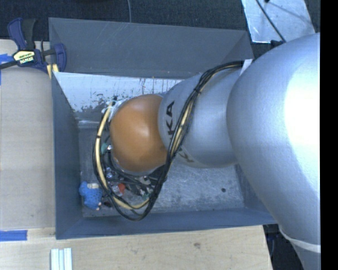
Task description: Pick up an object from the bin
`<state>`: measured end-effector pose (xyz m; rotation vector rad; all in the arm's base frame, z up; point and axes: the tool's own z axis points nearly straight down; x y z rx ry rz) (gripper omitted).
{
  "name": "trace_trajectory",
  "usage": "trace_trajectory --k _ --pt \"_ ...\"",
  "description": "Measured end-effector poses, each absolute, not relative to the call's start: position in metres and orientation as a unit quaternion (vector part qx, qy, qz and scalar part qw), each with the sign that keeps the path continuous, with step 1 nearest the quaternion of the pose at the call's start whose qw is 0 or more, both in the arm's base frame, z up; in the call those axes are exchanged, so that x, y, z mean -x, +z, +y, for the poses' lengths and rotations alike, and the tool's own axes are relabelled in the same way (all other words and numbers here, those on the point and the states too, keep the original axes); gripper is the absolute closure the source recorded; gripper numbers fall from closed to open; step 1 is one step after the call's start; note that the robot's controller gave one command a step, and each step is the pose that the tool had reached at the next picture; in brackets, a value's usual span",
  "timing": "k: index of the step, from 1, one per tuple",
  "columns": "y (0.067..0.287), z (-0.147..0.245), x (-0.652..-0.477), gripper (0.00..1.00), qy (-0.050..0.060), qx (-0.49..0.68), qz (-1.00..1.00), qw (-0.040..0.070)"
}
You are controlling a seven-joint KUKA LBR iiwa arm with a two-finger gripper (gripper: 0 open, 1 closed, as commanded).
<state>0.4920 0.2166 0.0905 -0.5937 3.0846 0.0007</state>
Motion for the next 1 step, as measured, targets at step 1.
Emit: trace_trajectory --k 1 --pt "0.0900 0.2159 -0.4923 0.00 0.000 0.189 0.982 0.000"
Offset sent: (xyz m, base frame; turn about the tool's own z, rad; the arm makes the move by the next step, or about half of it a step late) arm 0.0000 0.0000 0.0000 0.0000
